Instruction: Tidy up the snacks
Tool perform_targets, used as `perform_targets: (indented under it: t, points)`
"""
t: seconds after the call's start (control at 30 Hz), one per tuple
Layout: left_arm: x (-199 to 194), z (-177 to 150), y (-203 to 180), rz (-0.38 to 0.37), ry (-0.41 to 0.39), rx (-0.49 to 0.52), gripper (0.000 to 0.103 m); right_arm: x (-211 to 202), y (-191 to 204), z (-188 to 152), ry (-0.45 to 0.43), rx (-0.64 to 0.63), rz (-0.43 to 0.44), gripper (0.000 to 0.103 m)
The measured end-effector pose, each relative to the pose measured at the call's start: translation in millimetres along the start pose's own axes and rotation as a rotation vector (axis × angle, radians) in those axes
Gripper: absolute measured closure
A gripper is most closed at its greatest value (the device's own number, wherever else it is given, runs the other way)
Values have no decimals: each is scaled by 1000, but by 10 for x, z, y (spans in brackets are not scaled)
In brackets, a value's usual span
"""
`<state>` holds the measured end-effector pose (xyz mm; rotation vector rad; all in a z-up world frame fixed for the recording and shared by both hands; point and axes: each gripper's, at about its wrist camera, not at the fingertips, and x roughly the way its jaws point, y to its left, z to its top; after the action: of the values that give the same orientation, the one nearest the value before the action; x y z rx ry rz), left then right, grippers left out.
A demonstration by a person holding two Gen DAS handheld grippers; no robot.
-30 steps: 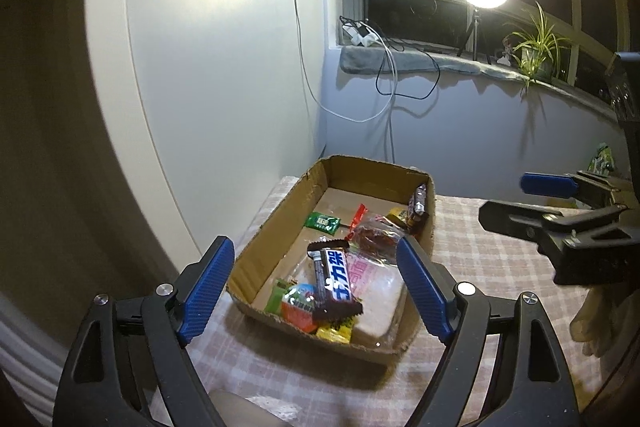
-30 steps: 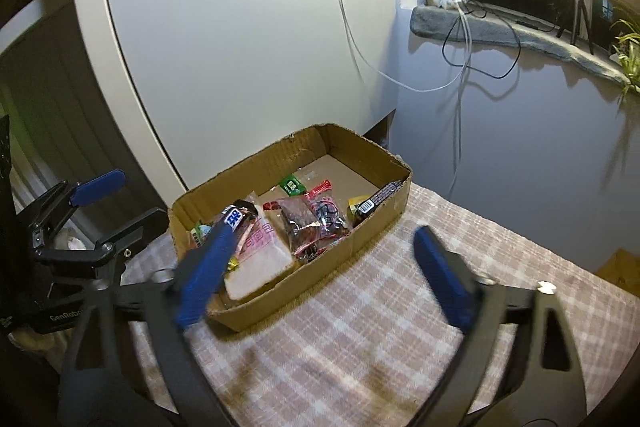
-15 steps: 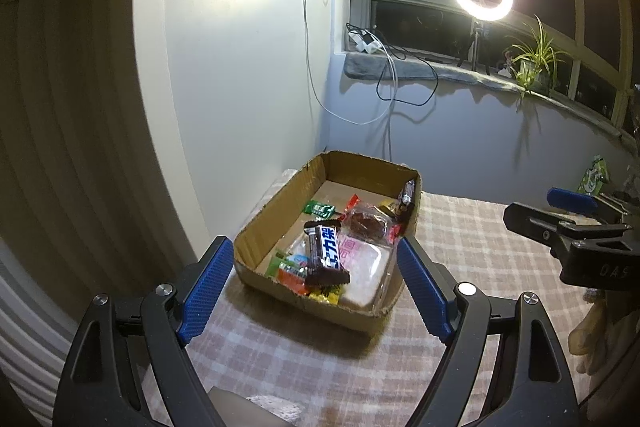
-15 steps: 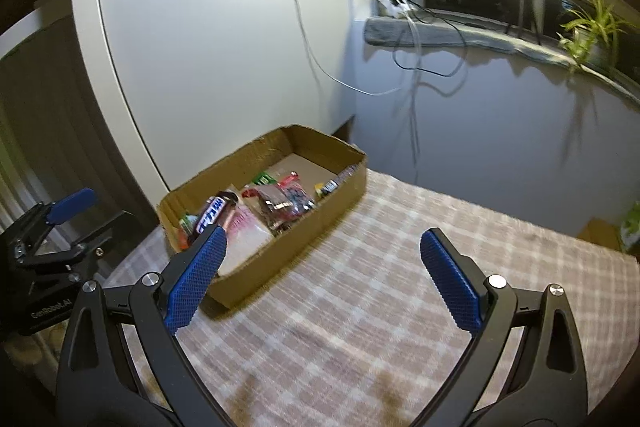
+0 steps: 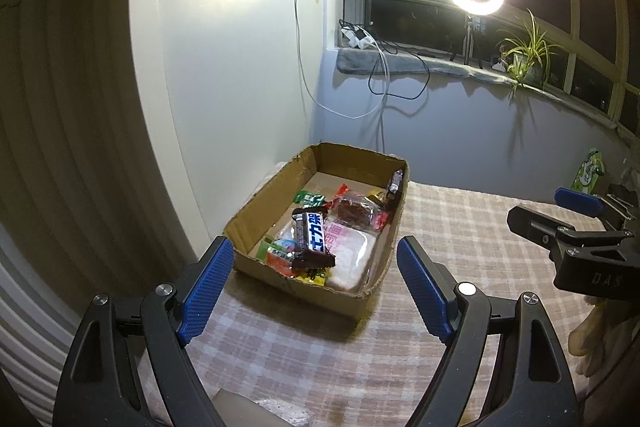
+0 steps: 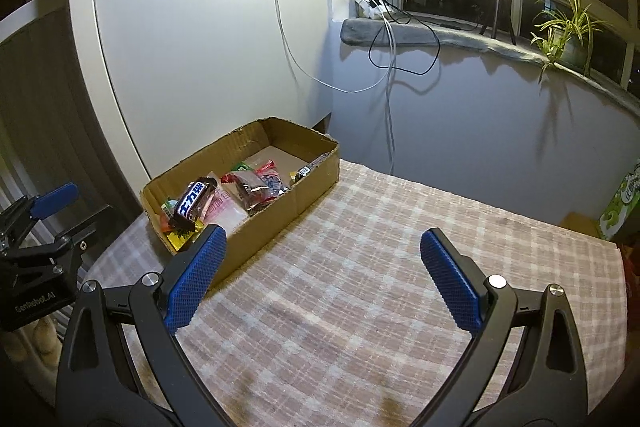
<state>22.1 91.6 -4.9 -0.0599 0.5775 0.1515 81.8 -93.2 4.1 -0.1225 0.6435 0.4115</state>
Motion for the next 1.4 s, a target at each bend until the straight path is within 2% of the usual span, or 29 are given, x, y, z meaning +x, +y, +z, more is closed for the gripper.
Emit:
perform_targets:
  t: [1.4]
  points:
    - [-72, -27, -31, -1, -6, 3, 19, -10, 41, -78, 11, -21, 7, 3]
